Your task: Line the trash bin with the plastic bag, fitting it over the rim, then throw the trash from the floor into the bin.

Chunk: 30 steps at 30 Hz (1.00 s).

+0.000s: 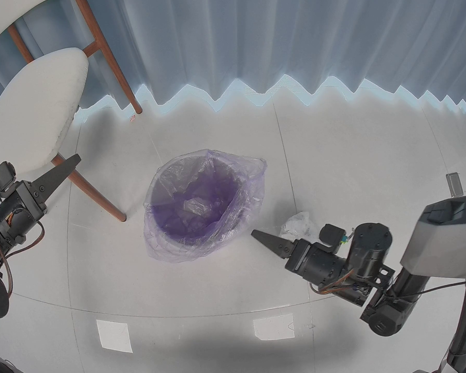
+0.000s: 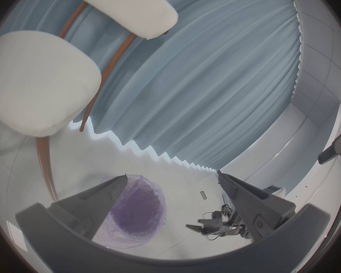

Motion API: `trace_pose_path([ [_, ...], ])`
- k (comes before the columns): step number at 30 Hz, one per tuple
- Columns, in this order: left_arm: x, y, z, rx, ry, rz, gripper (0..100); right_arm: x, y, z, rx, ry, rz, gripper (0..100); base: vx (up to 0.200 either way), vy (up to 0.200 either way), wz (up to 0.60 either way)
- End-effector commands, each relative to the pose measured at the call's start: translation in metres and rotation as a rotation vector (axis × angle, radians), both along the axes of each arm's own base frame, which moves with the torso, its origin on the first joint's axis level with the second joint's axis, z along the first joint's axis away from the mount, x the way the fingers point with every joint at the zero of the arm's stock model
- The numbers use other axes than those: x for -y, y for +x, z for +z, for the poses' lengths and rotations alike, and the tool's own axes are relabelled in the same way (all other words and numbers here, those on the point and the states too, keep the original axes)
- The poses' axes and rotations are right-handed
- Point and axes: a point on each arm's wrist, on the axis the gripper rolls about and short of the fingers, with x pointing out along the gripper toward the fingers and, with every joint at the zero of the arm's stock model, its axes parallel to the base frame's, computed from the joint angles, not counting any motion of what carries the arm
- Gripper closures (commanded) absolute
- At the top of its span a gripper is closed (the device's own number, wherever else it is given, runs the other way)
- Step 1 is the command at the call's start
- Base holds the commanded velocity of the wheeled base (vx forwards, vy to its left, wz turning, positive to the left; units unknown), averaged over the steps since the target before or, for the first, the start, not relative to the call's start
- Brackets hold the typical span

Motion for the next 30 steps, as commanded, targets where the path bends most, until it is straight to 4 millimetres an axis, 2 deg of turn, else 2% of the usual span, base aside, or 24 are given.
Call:
trace_pose_path([
  [1, 0.003, -0.021, 0.012, 0.068, 0.013, -0.008, 0, -0.024, 0.015, -0.049, -0.057, -0.068, 0.028, 0, 0.0, 0.0, 0.0],
  [2, 0.003, -0.021, 0.012, 0.066, 0.012, -0.008, 0, -0.026, 0.022, -0.057, -0.036, -0.091, 0.025, 0, 0.0, 0.0, 0.0],
  [5, 0.003, -0.023, 0.013, 0.074, 0.013, -0.009, 0, -0.03, 0.031, -0.061, -0.011, -0.089, 0.014, 0, 0.0, 0.0, 0.0],
  [15, 0.007, -0.025, 0.01, 0.062, 0.011, -0.029, 0, -0.013, 0.073, -0.048, 0.08, -0.038, -0.085, 0, 0.0, 0.0, 0.0],
  [23, 0.007, -0.025, 0.01, 0.062, 0.011, -0.029, 0, -0.023, 0.088, -0.034, 0.154, 0.014, -0.082, 0, 0.0, 0.0, 0.0],
  [30, 0.008, -0.026, 0.012, 0.069, 0.012, -0.031, 0, -0.029, 0.1, -0.034, 0.184, 0.035, -0.085, 0, 0.0, 0.0, 0.0],
])
